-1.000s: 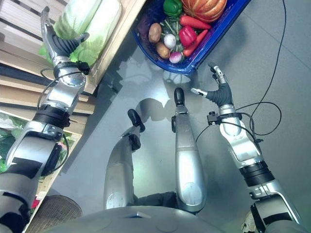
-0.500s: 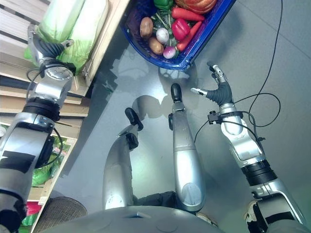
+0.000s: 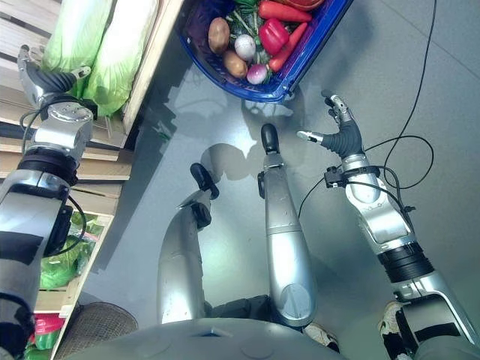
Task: Pick up fruits and vegetables into the basket
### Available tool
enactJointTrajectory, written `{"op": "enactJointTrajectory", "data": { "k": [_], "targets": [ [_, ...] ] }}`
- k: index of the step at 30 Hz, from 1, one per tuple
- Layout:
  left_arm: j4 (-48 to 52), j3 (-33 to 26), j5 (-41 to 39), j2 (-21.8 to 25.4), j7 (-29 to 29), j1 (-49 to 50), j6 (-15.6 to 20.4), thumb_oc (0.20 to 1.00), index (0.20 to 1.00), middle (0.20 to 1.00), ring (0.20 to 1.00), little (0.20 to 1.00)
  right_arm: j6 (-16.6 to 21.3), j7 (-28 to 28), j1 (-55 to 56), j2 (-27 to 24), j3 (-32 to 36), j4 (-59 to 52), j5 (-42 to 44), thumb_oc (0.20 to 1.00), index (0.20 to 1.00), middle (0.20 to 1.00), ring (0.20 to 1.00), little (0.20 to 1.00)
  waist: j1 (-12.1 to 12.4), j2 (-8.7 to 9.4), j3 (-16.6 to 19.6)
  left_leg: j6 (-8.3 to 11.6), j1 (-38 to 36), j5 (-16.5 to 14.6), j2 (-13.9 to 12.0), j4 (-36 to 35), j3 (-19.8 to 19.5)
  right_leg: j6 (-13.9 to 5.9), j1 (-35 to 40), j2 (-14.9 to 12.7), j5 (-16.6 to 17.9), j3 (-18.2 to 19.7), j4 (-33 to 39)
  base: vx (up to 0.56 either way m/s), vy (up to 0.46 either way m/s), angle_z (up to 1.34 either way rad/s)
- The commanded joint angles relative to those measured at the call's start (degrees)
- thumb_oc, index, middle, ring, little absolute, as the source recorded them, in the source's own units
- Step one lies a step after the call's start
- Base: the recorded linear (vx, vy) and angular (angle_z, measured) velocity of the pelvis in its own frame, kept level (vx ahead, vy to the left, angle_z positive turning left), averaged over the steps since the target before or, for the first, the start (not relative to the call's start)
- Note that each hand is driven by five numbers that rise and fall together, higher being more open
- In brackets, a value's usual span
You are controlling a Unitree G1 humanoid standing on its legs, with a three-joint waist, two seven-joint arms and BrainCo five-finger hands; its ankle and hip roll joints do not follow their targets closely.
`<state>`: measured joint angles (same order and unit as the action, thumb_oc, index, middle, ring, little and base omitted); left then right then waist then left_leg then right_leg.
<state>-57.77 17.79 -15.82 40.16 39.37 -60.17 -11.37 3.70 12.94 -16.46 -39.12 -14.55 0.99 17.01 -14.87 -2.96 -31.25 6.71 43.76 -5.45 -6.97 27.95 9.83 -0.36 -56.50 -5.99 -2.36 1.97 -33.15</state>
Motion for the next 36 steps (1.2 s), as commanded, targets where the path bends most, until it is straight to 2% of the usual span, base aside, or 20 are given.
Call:
{"op": "enactJointTrajectory", "data": {
  "k": [1, 2, 6, 8, 11, 12, 15, 16, 20, 24, 25, 26, 32, 33, 36],
  "targets": [
    [-5.14, 0.71, -0.78, 6.06, -4.88, -1.11, -3.41, 1.000, 1.000, 1.000, 1.000, 1.000, 1.57, -1.38, 0.47, -0.65, -0.99, -3.19, 2.74, 1.000, 1.000, 1.000, 1.000, 1.000, -1.90, 0.46, 1.45, -1.64, 4.22, 0.76, 1.12, 0.24, 0.88, -2.92, -0.30, 1.05, -4.73, -0.50, -1.62, 0.00, 0.083, -0.02],
    [-6.51, 1.89, -0.34, 6.16, -8.27, -1.60, -5.16, 1.000, 1.000, 1.000, 1.000, 1.000, 1.52, -1.69, 0.28, -0.73, -0.96, -3.12, 2.96, 1.000, 1.000, 1.000, 1.000, 1.000, -2.17, 0.35, 1.45, -1.58, 4.21, 0.77, 1.14, 0.21, 1.02, -2.94, -0.47, 1.03, -4.63, -0.36, -1.56, 0.00, 0.058, -0.05],
    [-9.77, 5.20, 1.55, 6.34, -13.41, -2.61, -8.76, 1.000, 1.000, 1.000, 1.000, 1.000, 1.10, -2.55, 0.02, -1.51, -0.59, -3.47, 3.70, 1.000, 1.000, 1.000, 1.000, 1.000, -2.94, -0.03, 1.45, -1.48, 3.92, 0.85, 1.17, -0.18, 1.60, -3.01, -0.77, 1.06, -4.24, 0.18, -1.14, 0.01, 0.058, -0.08],
    [-11.57, 7.89, 6.57, 6.47, -17.19, -3.00, -11.87, 1.000, 1.000, 1.000, 1.000, 1.000, 1.30, -3.21, 0.09, -2.16, -0.14, -3.56, 4.15, 1.000, 1.000, 1.000, 1.000, 1.000, -3.51, -0.16, 1.45, -1.31, 3.61, 1.00, 1.12, -0.52, 2.06, -3.03, -0.81, 0.99, -3.87, 0.51, -0.69, 0.00, 0.043, -0.08],
    [-11.99, 9.44, 8.97, 6.70, -18.28, -3.23, -13.25, 1.000, 1.000, 1.000, 1.000, 1.000, 1.15, -3.33, 0.02, -2.58, 0.03, -3.68, 4.48, 1.000, 1.000, 1.000, 1.000, 1.000, -3.69, -0.25, 1.45, -1.25, 3.41, 1.12, 1.10, -0.78, 2.24, -3.08, -0.74, 0.95, -3.64, 0.58, -0.36, 0.00, 0.027, -0.09],
    [-13.54, 12.68, 14.11, 6.91, -22.98, -3.60, -16.51, 1.000, 1.000, 1.000, 1.000, 1.000, 1.16, -3.60, -0.40, -3.30, -0.04, -3.50, 5.32, 1.000, 1.000, 1.000, 1.000, 1.000, -4.20, -0.53, 1.45, -1.00, 2.68, 1.39, 1.01, -1.58, 2.72, -3.16, -0.53, 0.82, -3.20, 0.88, 0.27, 0.01, 0.058, -0.10],
    [-14.50, 16.51, 20.27, 7.37, -27.11, -3.92, -19.63, 1.000, 1.000, 1.000, 1.000, 1.000, 1.48, -3.65, -0.40, -4.11, -0.10, -3.66, 5.94, 1.000, 1.000, 1.000, 1.000, 1.000, -4.65, -0.73, 1.45, -0.72, 2.30, 1.68, 0.92, -2.16, 3.18, -3.17, -0.41, 0.71, -2.69, 1.20, 0.99, 0.01, 0.040, -0.10],
    [-14.70, 19.14, 22.45, 7.78, -26.50, -4.36, -20.51, 1.000, 1.000, 1.000, 1.000, 1.000, 1.62, -3.45, -0.76, -4.76, -0.56, -3.44, 6.67, 1.000, 1.000, 1.000, 1.000, 1.000, -4.95, -0.93, 1.45, -0.49, 1.89, 1.77, 0.86, -2.44, 3.45, -3.17, -0.31, 0.67, -2.52, 1.47, 1.20, 0.03, 0.053, -0.24],
    [-14.88, 22.08, 23.04, 8.05, -28.00, -5.91, -21.48, 1.000, 1.000, 1.000, 1.000, 1.000, 2.54, -3.49, -0.92, -5.30, -1.04, -2.78, 7.02, 1.000, 1.000, 1.000, 1.000, 1.000, -5.35, -1.05, 1.45, -0.31, 1.72, 1.45, 0.79, -2.17, 3.63, -3.13, -0.42, 0.60, -2.63, 1.86, 1.04, 0.01, 0.018, -0.10],
    [-13.66, 22.35, 24.28, 7.26, -28.18, -6.14, -21.49, 1.000, 1.000, 1.000, 1.000, 1.000, 3.43, -3.06, -0.12, -4.88, -1.27, -2.56, 6.71, 1.000, 1.000, 1.000, 1.000, 1.000, -5.45, -1.02, 1.45, -0.25, 1.32, 1.43, 0.79, -2.36, 3.75, -3.12, 0.01, 0.60, -2.71, 1.80, 1.29, 0.00, -0.009, -0.04],
    [-13.32, 22.31, 24.37, 7.16, -28.12, -6.00, -21.31, 0.567, 0.567, 0.567, 0.567, 0.567, 3.59, -2.97, -0.01, -4.81, -1.34, -2.55, 6.66, 1.000, 1.000, 1.000, 1.000, 1.000, -5.40, -1.03, 1.45, -0.28, 1.14, 1.45, 0.81, -2.53, 3.74, -3.13, 0.19, 0.60, -2.72, 1.75, 1.40, 0.00, 0.000, 0.00],
    [-13.03, 22.29, 23.87, 7.18, -27.46, -5.99, -20.53, 0.203, 0.203, 0.203, 0.203, 0.203, 3.66, -2.90, -0.06, -4.75, -1.42, -2.52, 6.62, 1.000, 1.000, 1.000, 1.000, 1.000, -5.36, -1.04, 1.45, -0.32, 0.99, 1.44, 0.84, -2.62, 3.71, -3.12, 0.32, 0.64, -2.79, 1.74, 1.40, 0.00, -0.016, 0.04],
    [-10.32, 19.29, 16.61, 6.79, -23.46, -5.55, -16.89, 0.200, 0.200, 0.200, 0.200, 0.200, 3.52, -2.54, 0.95, -4.16, -0.70, -3.60, 6.15, 1.000, 1.000, 1.000, 1.000, 1.000, -4.99, -0.83, 1.45, -0.51, 0.40, 1.43, 0.95, -2.86, 3.37, -2.98, 1.14, 0.82, -3.41, 1.30, 1.10, 0.00, -0.008, 0.01],
    [-9.38, 17.00, 12.88, 6.33, -21.91, -4.42, -14.51, 0.200, 0.200, 0.200, 0.200, 0.200, 3.70, -2.33, 1.57, -3.84, -0.43, -4.17, 5.74, 1.000, 1.000, 1.000, 1.000, 1.000, -4.82, -0.82, 1.45, -0.59, 0.15, 1.49, 1.00, -3.06, 3.23, -2.95, 1.34, 0.88, -3.62, 1.19, 0.93, 0.00, 0.000, 0.00],
    [-7.43, 12.85, 8.98, 5.66, -19.27, -2.32, -10.49, 0.200, 0.200, 0.200, 0.200, 0.200, 3.40, -2.46, 2.38, -3.25, 0.55, -5.18, 4.88, 1.000, 1.000, 1.000, 1.000, 1.000, -4.44, -0.81, 1.45, -0.68, -0.59, 1.58, 1.21, -3.60, 3.03, -2.85, 1.97, 0.97, -4.03, 0.85, 0.82, -0.01, -0.003, 0.01]
  ]
}}
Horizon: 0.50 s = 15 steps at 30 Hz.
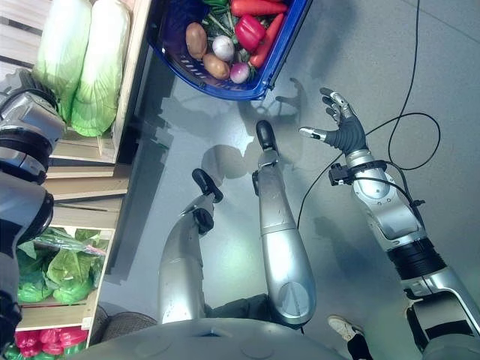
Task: Pick up fruits and vegetables into the basket
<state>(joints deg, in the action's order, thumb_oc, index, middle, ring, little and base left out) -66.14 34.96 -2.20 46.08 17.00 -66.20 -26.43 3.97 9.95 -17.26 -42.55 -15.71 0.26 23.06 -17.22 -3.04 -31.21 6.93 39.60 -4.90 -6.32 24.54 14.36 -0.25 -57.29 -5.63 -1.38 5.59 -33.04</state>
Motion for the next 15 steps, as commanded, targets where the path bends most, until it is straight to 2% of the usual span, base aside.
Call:
{"op": "enactJointTrajectory", "data": {
  "k": [1, 8, 11, 15],
  "targets": [
    [1.96, -6.48, -7.09, -0.72, 4.36, 4.94, 7.43, 0.200, 0.200, 0.200, 0.200, 0.200, 3.10, 0.57, 3.54, 0.49, 2.07, -4.97, -1.79, 1.000, 1.000, 1.000, 1.000, 1.000, -1.92, -0.76, 1.42, -0.93, 3.12, 1.08, 0.61, -0.47, -1.53, -2.96, 3.14, 0.55, -5.30, -2.98, 0.59, -0.02, -0.008, 0.06],
    [8.71, -14.27, -14.09, -2.21, 8.53, 11.28, 16.50, 0.200, 0.200, 0.200, 0.200, 0.200, 4.63, 0.66, 5.79, 1.74, 4.26, -7.46, -3.61, 1.000, 1.000, 1.000, 1.000, 1.000, -0.72, -0.71, 1.42, -1.22, 1.04, 1.26, 0.91, -1.54, -1.86, -2.86, 5.54, 0.39, -6.02, -4.17, 0.92, -0.02, -0.014, 0.07],
    [15.44, -19.20, -16.46, -3.39, 10.79, 17.39, 23.12, 0.200, 0.200, 0.200, 0.200, 0.200, 6.38, 0.85, 7.39, 2.81, 6.02, -9.02, -5.18, 1.000, 1.000, 1.000, 1.000, 1.000, 0.74, -0.80, 1.42, -1.54, -0.21, 1.17, 1.28, -1.76, -2.30, -2.83, 7.40, 0.21, -6.54, -5.16, 1.10, -0.04, -0.035, 0.08],
    [23.09, -23.11, -15.75, -5.02, 12.29, 24.28, 27.91, 0.200, 0.200, 0.200, 0.200, 0.200, 8.57, 1.04, 8.73, 3.83, 7.77, -10.29, -6.79, 1.000, 1.000, 1.000, 1.000, 1.000, 2.55, -0.78, 1.42, -2.00, -1.05, 1.23, 1.44, -1.93, -2.68, -2.98, 9.24, -0.12, -6.70, -6.46, 1.60, -0.04, -0.061, 0.08]
  ]
}}
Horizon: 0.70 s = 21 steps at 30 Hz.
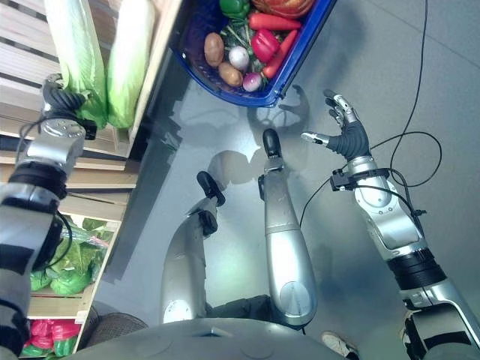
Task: Pick up fruits and vegetables into the basket
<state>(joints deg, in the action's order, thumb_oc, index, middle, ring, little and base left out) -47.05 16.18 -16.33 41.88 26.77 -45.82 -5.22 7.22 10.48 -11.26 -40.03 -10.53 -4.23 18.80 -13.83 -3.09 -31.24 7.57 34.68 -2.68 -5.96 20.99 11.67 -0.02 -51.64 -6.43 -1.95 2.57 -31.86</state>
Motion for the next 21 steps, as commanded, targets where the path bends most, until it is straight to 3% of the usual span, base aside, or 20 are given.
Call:
{"op": "enactJointTrajectory", "data": {
  "k": [1, 4, 10, 11, 21],
  "targets": [
    [6.21, -5.21, -0.59, -1.31, 3.12, 5.99, 8.15, 0.200, 0.200, 0.200, 0.200, 0.200, 5.76, 0.47, 2.94, 1.63, 3.11, -6.46, -2.37, 1.000, 1.000, 1.000, 1.000, 1.000, -0.27, -0.76, 1.44, -2.74, 3.57, -0.92, 1.18, 1.37, -0.13, -3.29, 4.23, 0.59, -6.09, -3.76, 0.76, -0.04, -0.055, 0.14],
    [11.49, -7.11, 2.46, -2.43, 4.21, 10.30, 10.85, 0.200, 0.200, 0.200, 0.200, 0.200, 6.41, -0.19, 2.71, 2.39, 4.08, -8.09, -2.87, 1.000, 1.000, 1.000, 1.000, 1.000, 1.26, -0.77, 1.44, -3.09, 2.59, -0.70, 1.42, 0.56, -0.77, -3.40, 6.00, 0.44, -6.04, -4.63, 1.60, -0.04, -0.075, 0.16],
    [22.08, -9.76, 7.81, -1.67, 1.90, 15.72, 12.29, 0.200, 0.200, 0.200, 0.200, 0.200, 5.79, -2.76, 0.81, 3.47, 5.22, -9.94, -0.41, 1.000, 1.000, 1.000, 1.000, 1.000, 3.99, -0.76, 1.44, -3.62, 1.40, -0.65, 2.05, 0.24, -1.94, -3.40, 8.50, 0.02, -6.31, -6.13, 1.96, -0.04, -0.074, 0.16],
    [24.73, -10.17, 9.21, -1.37, 1.42, 16.44, 12.17, 0.200, 0.200, 0.200, 0.200, 0.200, 5.59, -3.20, 0.08, 3.66, 5.42, -10.38, -0.15, 1.000, 1.000, 1.000, 1.000, 1.000, 4.67, -0.72, 1.44, -4.14, 2.17, 0.87, 2.09, 0.01, -1.62, -3.01, 8.10, -0.19, -4.73, -6.81, 2.50, -0.10, -0.079, 0.18],
    [38.74, -11.95, 19.83, 0.04, -4.65, 22.43, 14.35, 0.200, 0.200, 0.200, 0.200, 0.200, 0.37, -7.05, -6.83, 6.52, 4.48, -13.17, 5.11, 1.000, 1.000, 1.000, 1.000, 1.000, 8.74, -0.51, 1.44, -4.89, -0.23, 0.56, 3.10, 0.46, -3.47, -3.33, 12.64, -1.00, -4.35, -8.67, 3.66, -0.01, -0.069, 0.10]
  ]
}}
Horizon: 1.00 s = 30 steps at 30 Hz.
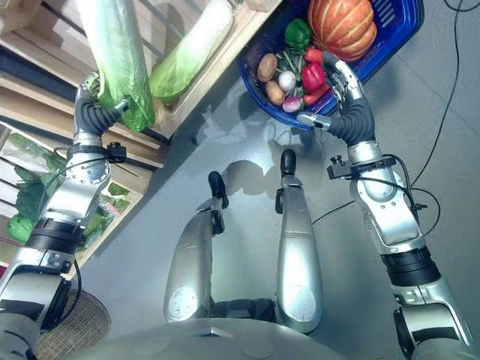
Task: Pick up fruits and vegetables into the basket
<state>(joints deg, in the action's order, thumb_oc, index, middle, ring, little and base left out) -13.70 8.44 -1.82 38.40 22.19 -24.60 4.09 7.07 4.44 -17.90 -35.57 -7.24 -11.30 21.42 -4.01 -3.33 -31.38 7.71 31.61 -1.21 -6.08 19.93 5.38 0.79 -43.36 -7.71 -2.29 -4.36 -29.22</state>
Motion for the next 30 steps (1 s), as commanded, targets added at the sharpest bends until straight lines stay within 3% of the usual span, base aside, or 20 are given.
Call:
{"op": "enactJointTrajectory", "data": {
  "k": [1, 6, 10, 20, 24, 30],
  "targets": [
    [6.20, -4.12, 5.94, 3.62, -0.32, 1.42, 5.22, 0.200, 0.200, 0.200, 0.200, 0.200, -0.10, -1.25, -0.66, 2.48, 1.01, -6.24, 3.02, 1.000, 1.000, 1.000, 1.000, 1.000, -0.82, -0.21, 1.59, -5.09, 2.72, -0.97, 3.29, 1.58, 2.66, -4.17, 4.53, 0.25, -4.00, -1.82, 1.00, 0.00, -0.062, 0.07],
    [11.36, -4.47, 14.07, 4.77, -1.22, 2.25, 8.07, 0.200, 0.200, 0.200, 0.200, 0.200, -3.31, -2.39, -3.43, 4.72, -0.31, -6.76, 7.57, 1.000, 1.000, 1.000, 1.000, 1.000, 0.85, 0.17, 1.59, -5.45, 1.92, -1.35, 3.68, 1.94, 1.87, -4.40, 6.09, -0.13, -3.76, -2.52, 1.36, 0.00, -0.066, 0.09],
    [14.21, -3.86, 18.31, 5.28, -2.79, 2.35, 8.77, 0.200, 0.200, 0.200, 0.200, 0.200, -3.79, -1.72, -5.25, 6.63, -1.15, -7.28, 11.84, 1.000, 1.000, 1.000, 1.000, 1.000, 1.86, 0.36, 1.59, -5.60, 1.00, -1.34, 3.74, 1.82, 1.40, -4.78, 7.40, -0.49, -3.29, -2.94, 1.97, 0.01, -0.074, 0.10],
    [17.42, -0.40, 18.36, 4.40, -6.48, 1.12, 11.61, 0.200, 0.200, 0.200, 0.200, 0.200, -4.35, -1.01, -9.34, 11.04, -4.16, -8.21, 19.70, 1.000, 1.000, 1.000, 1.000, 1.000, 3.24, 0.84, 1.59, -6.07, -0.66, -1.44, 3.71, 1.82, 0.91, -5.41, 9.70, -0.69, -2.71, -3.51, 2.72, 0.01, -0.047, 0.06],
    [18.71, 1.66, 21.18, 3.92, -7.18, 0.13, 11.28, 0.200, 0.200, 0.200, 0.200, 0.200, -3.43, 0.31, -10.25, 12.11, -5.22, -8.09, 19.28, 1.000, 1.000, 1.000, 1.000, 1.000, 3.47, 1.03, 1.59, -6.23, -1.05, -1.45, 3.70, 1.66, 0.91, -5.61, 10.12, -0.66, -2.49, -3.63, 2.99, 0.00, -0.043, 0.07],
    [19.74, 5.49, 24.01, 3.17, -10.07, -1.33, 8.61, 0.200, 0.200, 0.200, 0.200, 0.200, -3.50, 6.74, -11.47, 12.00, -6.41, -6.72, 18.31, 1.000, 1.000, 1.000, 1.000, 1.000, 3.44, 1.56, 1.59, -6.31, -1.64, -1.58, 3.58, 1.52, 1.18, -5.86, 10.89, -0.58, -2.20, -3.63, 3.67, 0.00, -0.020, 0.02]
  ]
}}
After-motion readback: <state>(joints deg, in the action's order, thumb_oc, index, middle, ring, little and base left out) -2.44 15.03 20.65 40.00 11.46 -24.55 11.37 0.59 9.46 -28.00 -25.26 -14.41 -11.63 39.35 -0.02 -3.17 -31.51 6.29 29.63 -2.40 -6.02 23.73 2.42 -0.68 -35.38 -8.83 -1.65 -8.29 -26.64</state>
